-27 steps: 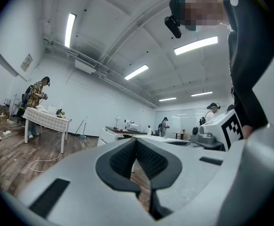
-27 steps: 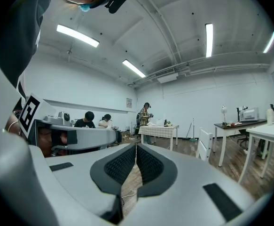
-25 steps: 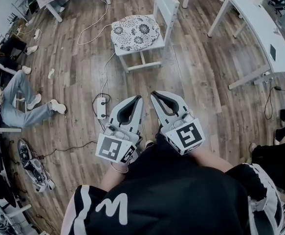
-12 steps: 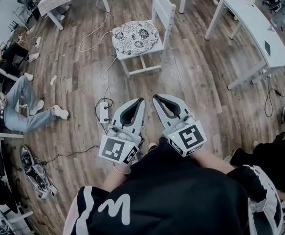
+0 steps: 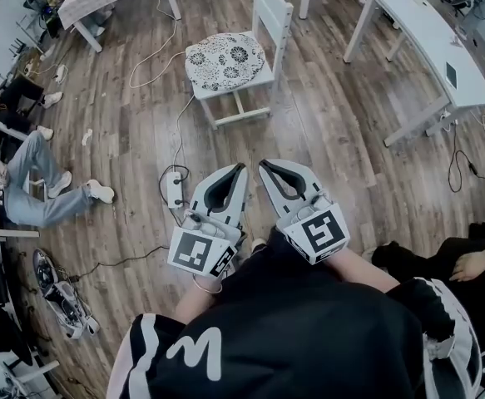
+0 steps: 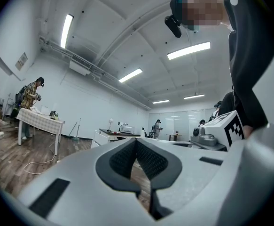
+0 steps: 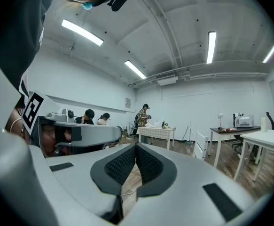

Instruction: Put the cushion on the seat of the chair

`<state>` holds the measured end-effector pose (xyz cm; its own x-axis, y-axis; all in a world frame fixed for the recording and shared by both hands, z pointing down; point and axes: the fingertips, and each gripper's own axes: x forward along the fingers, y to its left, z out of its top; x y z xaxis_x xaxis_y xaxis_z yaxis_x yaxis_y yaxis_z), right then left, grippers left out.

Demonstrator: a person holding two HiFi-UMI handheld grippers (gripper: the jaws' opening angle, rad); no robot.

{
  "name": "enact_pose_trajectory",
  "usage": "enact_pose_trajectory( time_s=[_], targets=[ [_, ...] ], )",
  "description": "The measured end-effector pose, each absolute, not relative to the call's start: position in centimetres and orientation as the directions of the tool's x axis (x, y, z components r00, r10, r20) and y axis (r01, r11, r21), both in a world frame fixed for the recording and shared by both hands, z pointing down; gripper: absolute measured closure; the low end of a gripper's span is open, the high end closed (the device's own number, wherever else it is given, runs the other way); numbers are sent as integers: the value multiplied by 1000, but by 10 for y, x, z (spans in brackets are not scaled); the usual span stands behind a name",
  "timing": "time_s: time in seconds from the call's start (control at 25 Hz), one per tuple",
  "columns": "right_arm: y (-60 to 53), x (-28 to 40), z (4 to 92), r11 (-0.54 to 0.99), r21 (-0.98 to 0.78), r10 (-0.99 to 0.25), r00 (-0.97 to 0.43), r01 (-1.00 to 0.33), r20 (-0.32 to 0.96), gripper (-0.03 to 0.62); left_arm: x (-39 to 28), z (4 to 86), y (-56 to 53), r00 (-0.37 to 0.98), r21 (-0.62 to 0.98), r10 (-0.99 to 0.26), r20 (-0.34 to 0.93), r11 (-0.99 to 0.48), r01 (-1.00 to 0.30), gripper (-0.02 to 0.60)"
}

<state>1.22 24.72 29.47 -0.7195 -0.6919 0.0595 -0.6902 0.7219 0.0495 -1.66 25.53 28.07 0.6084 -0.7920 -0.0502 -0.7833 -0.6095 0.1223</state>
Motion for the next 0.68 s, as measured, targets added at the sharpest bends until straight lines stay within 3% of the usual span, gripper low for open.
enact_pose_trajectory(
  time_s=[0.68],
  targets=[
    [243, 8, 293, 720, 65, -694, -718, -691, 60, 574, -20, 281, 251, 614, 125, -788, -56, -615, -778, 578]
  ],
)
